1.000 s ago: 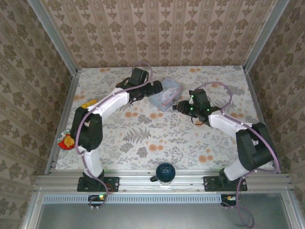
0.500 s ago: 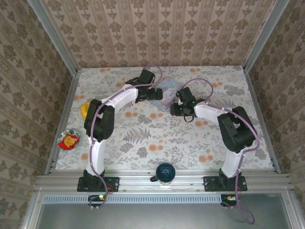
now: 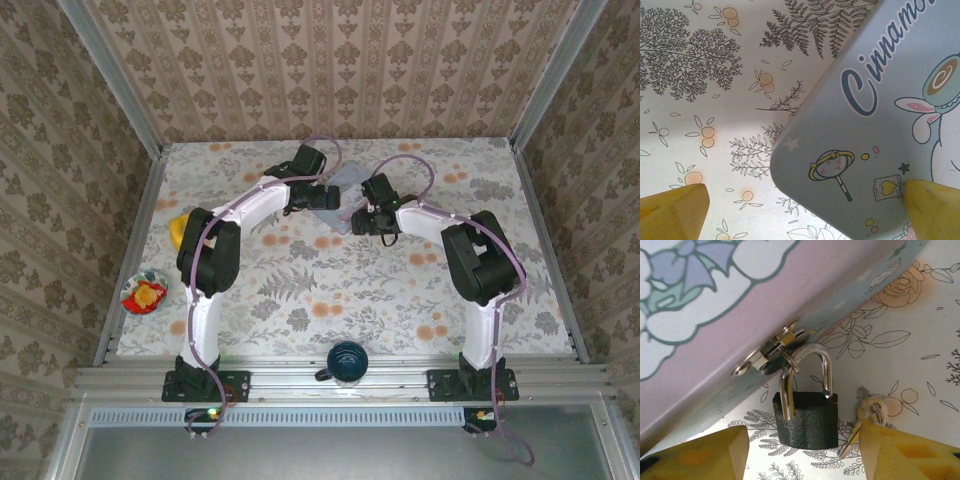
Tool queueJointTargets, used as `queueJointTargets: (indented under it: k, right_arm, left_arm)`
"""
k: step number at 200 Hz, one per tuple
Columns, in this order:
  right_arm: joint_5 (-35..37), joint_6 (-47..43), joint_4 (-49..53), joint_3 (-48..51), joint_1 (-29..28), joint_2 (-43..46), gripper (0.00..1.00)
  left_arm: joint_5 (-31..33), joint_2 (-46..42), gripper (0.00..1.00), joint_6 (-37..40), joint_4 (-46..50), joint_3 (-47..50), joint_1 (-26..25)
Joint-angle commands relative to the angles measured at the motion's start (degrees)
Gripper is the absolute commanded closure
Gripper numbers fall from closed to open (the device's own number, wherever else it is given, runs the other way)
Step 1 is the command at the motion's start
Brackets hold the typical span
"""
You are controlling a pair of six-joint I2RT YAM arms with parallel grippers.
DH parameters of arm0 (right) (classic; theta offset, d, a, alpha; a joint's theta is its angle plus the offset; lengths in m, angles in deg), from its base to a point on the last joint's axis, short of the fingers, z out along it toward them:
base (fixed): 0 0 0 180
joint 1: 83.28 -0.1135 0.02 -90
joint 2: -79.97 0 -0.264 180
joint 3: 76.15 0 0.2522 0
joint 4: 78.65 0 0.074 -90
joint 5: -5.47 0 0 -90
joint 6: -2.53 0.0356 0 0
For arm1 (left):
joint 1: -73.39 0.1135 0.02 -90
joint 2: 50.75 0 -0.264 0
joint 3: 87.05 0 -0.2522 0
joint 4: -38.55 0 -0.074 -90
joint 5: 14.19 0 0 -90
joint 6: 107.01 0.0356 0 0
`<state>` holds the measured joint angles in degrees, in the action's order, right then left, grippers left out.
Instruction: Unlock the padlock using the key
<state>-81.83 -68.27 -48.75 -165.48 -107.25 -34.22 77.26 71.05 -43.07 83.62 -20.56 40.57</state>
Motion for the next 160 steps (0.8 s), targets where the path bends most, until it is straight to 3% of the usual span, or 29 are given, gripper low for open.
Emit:
queueJointTargets:
  k: [1, 93, 126, 160]
  right_arm:
    - [2.0, -1.9, 2.7, -2.7, -0.6, -2.7, 0.39]
    - [1.9, -2.8, 2.6, -4.6, -0.6, -6.6, 0.52]
    - [1.7, -1.1, 1.6, -3.0, -0.1, -5.5, 0.78]
    - [-0.9, 2.6, -0.3, -1.3, 0.4, -3.6, 0.79]
  left_arm:
    - [1.2, 1.2, 0.0, 0.9, 2.5, -0.8, -0.1]
    - [1.4, 1.3, 0.0, 0.3, 2.7, -0.5, -0.1]
    - [2.1, 0.7, 0.0, 0.2, 2.5, 0.3, -0.2]
    - [2.3, 0.3, 0.0, 0.1, 2.2, 1.5, -0.4]
